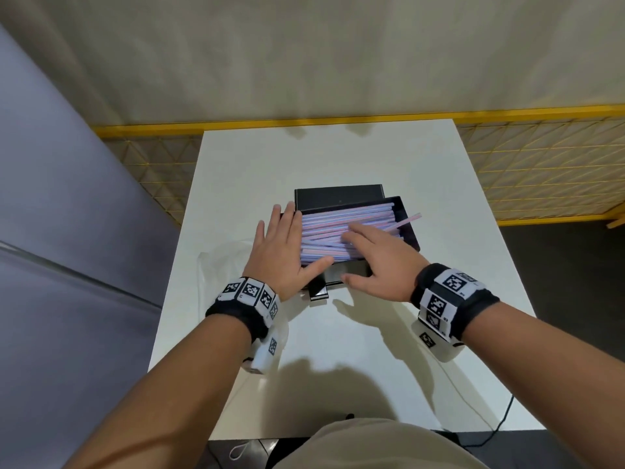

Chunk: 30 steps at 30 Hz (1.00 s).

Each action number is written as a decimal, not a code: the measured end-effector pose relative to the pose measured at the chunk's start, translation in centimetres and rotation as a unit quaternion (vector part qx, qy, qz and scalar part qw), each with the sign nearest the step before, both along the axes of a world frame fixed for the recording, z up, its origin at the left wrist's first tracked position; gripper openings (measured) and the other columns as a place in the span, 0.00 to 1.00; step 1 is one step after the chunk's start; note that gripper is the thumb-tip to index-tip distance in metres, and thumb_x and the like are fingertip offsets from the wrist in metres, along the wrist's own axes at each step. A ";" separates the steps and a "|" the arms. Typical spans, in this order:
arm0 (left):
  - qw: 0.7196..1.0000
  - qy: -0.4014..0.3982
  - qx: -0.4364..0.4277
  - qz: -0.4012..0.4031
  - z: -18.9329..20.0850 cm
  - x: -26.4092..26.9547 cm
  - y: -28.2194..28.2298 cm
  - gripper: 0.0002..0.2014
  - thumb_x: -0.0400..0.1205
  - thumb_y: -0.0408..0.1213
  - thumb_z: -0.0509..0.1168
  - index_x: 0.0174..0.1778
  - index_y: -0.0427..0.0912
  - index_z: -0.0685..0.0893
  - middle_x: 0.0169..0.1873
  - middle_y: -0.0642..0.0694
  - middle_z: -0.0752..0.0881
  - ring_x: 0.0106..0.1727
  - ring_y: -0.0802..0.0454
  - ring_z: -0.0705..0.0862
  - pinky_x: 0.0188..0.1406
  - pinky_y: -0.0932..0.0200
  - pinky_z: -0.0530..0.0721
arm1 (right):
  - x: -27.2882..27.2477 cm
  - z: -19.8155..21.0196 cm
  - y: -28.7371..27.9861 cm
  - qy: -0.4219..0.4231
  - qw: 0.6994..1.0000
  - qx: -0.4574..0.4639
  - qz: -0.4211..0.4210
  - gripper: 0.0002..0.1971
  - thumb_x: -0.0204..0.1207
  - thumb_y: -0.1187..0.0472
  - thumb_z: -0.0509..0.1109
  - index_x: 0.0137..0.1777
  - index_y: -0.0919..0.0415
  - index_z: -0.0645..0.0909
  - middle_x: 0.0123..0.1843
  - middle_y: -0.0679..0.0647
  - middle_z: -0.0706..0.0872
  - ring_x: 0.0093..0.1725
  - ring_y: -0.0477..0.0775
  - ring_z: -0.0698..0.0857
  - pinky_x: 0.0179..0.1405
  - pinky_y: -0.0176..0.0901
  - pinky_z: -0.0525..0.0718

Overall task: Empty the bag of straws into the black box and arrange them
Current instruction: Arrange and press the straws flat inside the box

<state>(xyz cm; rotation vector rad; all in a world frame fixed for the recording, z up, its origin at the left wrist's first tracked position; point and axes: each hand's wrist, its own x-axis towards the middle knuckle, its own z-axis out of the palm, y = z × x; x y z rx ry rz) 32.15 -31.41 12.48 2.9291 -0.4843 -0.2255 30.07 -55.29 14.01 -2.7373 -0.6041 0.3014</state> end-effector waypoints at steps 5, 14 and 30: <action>1.000 0.009 0.001 0.002 0.0 -0.3 -0.1 0.57 0.77 0.80 0.39 0.92 0.38 0.47 0.92 0.44 0.41 0.92 0.44 0.38 0.91 0.38 0.46 | -0.2 1.4 -0.4 -0.142 0.989 0.033 -0.030 0.24 0.75 0.48 0.67 0.68 0.59 0.79 0.64 0.55 0.84 0.63 0.63 0.82 0.61 0.55 0.79; 0.988 0.000 -0.146 0.048 -0.6 -0.8 0.6 0.55 0.80 0.74 0.58 0.92 0.41 0.44 0.92 0.47 0.39 0.93 0.48 0.42 0.91 0.48 0.51 | 0.3 1.2 0.2 0.063 0.993 0.080 -0.068 0.12 0.81 0.58 0.60 0.55 0.60 0.83 0.50 0.56 0.86 0.53 0.60 0.83 0.57 0.54 0.80; 0.995 -0.029 0.047 -0.086 -0.6 0.7 0.0 0.59 0.76 0.80 0.54 0.92 0.39 0.48 0.92 0.41 0.43 0.92 0.40 0.42 0.90 0.35 0.49 | -0.3 1.6 4.2 0.060 0.993 -0.092 0.034 0.12 0.72 0.47 0.65 0.46 0.55 0.75 0.44 0.56 0.86 0.43 0.61 0.84 0.37 0.47 0.80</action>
